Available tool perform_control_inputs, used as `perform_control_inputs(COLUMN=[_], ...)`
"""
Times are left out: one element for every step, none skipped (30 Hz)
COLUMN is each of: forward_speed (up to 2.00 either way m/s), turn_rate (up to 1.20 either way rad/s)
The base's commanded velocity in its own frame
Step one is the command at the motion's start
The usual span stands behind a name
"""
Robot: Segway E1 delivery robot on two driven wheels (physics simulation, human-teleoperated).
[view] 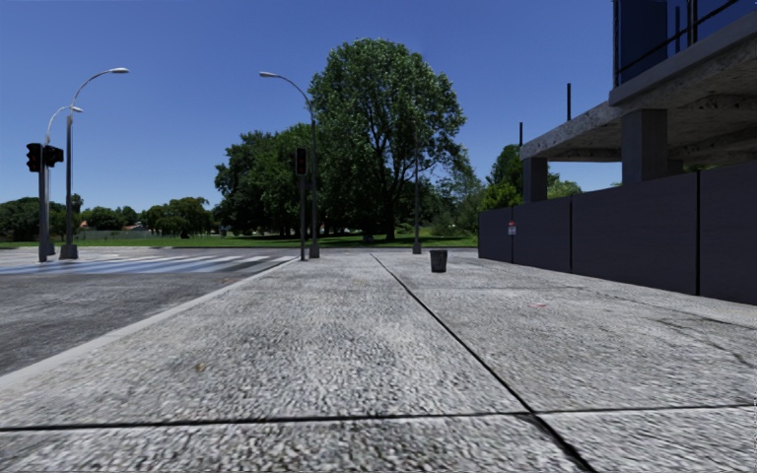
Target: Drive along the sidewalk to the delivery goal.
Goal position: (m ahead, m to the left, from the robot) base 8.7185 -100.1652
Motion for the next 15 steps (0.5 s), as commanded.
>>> perform_control_inputs(forward_speed=[2.00,2.00,2.00,2.00,2.00,2.00,2.00,2.00,2.00,2.00,2.00,2.00,2.00,2.00,2.00], turn_rate=[0.00,0.00,0.00,0.00,0.00,0.00,0.00,0.00,0.00,0.00,0.00,0.00,0.00,0.00,0.00])
